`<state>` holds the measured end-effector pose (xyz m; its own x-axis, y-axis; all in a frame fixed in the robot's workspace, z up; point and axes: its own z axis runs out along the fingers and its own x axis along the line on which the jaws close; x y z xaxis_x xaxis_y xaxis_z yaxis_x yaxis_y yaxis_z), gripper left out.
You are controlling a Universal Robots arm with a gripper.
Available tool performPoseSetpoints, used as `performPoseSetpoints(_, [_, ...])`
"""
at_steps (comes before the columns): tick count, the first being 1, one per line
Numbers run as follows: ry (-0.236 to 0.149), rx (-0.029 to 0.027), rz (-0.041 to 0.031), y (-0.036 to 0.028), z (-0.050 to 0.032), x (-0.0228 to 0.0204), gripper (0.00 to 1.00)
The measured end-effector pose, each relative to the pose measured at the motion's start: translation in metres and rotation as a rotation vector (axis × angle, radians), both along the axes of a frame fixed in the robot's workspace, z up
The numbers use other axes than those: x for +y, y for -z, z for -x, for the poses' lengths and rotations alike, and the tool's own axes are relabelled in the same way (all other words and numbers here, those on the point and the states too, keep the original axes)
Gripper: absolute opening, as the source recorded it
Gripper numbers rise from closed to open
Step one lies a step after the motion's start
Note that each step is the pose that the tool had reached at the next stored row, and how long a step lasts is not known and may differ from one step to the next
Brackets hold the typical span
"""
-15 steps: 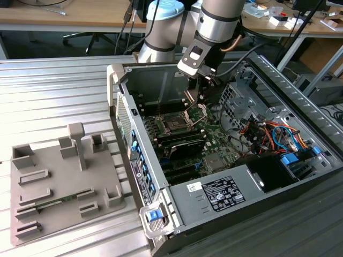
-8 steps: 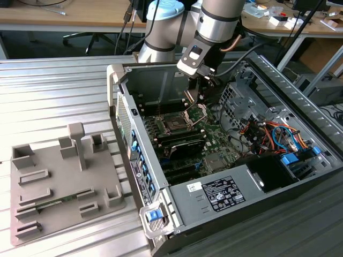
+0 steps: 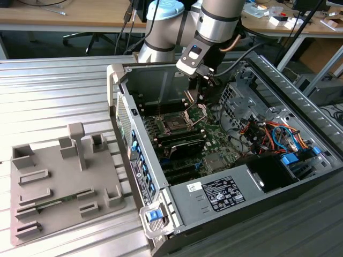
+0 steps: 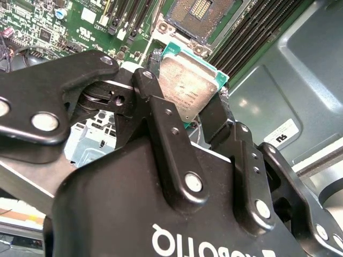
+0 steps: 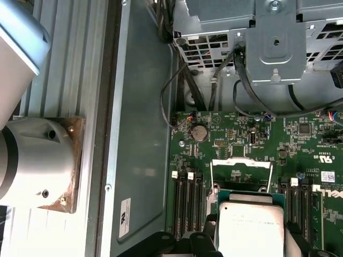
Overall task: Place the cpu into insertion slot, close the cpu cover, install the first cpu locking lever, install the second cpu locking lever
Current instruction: 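Place the cpu into insertion slot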
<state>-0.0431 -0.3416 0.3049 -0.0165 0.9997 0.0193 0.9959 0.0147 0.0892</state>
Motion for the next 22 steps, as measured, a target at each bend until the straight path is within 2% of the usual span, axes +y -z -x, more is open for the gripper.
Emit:
performPoseSetpoints(15, [0.0, 0.0, 0.0, 0.001, 0.0025, 0.0, 0.55])
performPoseSetpoints(17, [0.0, 0.0, 0.0, 0.0085, 0.0031, 0.0, 0.55])
performPoseSetpoints(22, [0.0, 0.0001, 0.0, 0.0094, 0.0031, 0.0, 0.55])
